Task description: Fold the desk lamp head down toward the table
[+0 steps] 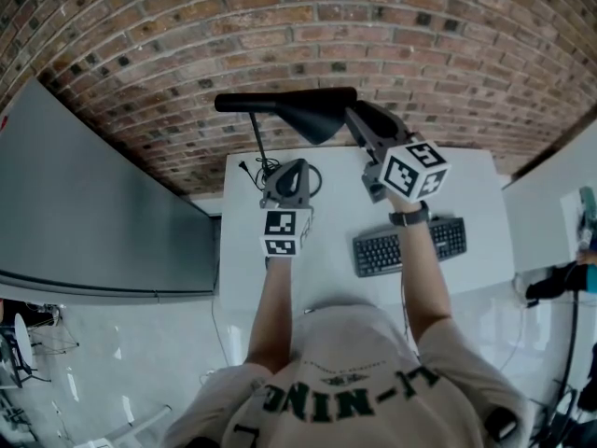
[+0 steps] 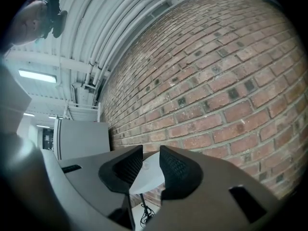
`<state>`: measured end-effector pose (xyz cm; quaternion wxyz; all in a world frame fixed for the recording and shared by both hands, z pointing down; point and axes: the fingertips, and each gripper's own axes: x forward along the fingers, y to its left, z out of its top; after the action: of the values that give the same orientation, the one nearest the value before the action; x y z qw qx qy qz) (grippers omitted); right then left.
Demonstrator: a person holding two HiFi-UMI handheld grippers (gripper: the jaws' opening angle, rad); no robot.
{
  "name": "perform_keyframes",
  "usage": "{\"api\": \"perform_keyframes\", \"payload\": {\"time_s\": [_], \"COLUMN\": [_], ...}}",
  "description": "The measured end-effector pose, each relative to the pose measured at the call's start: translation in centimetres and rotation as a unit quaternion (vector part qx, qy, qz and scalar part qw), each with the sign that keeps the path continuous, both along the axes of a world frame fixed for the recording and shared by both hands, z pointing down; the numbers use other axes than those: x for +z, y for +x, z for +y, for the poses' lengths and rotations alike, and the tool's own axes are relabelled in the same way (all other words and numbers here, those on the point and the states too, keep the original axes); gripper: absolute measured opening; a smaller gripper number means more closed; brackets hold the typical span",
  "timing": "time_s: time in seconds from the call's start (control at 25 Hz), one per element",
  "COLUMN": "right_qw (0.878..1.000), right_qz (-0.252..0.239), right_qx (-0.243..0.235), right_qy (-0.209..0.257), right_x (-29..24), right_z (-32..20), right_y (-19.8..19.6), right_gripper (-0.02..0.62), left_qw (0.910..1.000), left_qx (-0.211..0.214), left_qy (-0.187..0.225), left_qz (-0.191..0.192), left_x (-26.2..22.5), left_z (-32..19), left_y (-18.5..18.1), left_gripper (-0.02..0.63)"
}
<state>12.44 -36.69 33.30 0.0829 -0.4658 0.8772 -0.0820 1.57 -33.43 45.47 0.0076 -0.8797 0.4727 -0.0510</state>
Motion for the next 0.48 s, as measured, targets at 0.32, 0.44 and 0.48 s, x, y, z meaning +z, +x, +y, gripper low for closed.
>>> {"api": "perform_keyframes", "payload": {"time_s": [0.32, 0.44, 0.48], "right_qw": [1.000, 1.000, 1.000], "right_qz": [0.003, 0.005, 0.007], "right_qx": [0.006, 0.008, 0.009], "right_qy": [-0.009, -0.011, -0.011], "right_x": [1.3, 2.0, 2.2], "right_z": [0.1, 0.1, 0.1], "right_y": [0.3, 0.4, 0.4], "right_gripper": [0.109, 0.109, 0.109], "left_qw": [1.0000, 1.0000, 1.0000], "left_qx": [-0.001, -0.002, -0.003], "left_qy": [-0.003, -0.003, -0.003], "left_qz": [-0.001, -0.001, 0.000], "left_x": [0.4, 0.5, 0.5], "left_z": [0.0, -0.1, -0.1], "left_y": [-0.2, -0.4, -0.5], "left_gripper": [-0.002, -0.002, -0.002]}}
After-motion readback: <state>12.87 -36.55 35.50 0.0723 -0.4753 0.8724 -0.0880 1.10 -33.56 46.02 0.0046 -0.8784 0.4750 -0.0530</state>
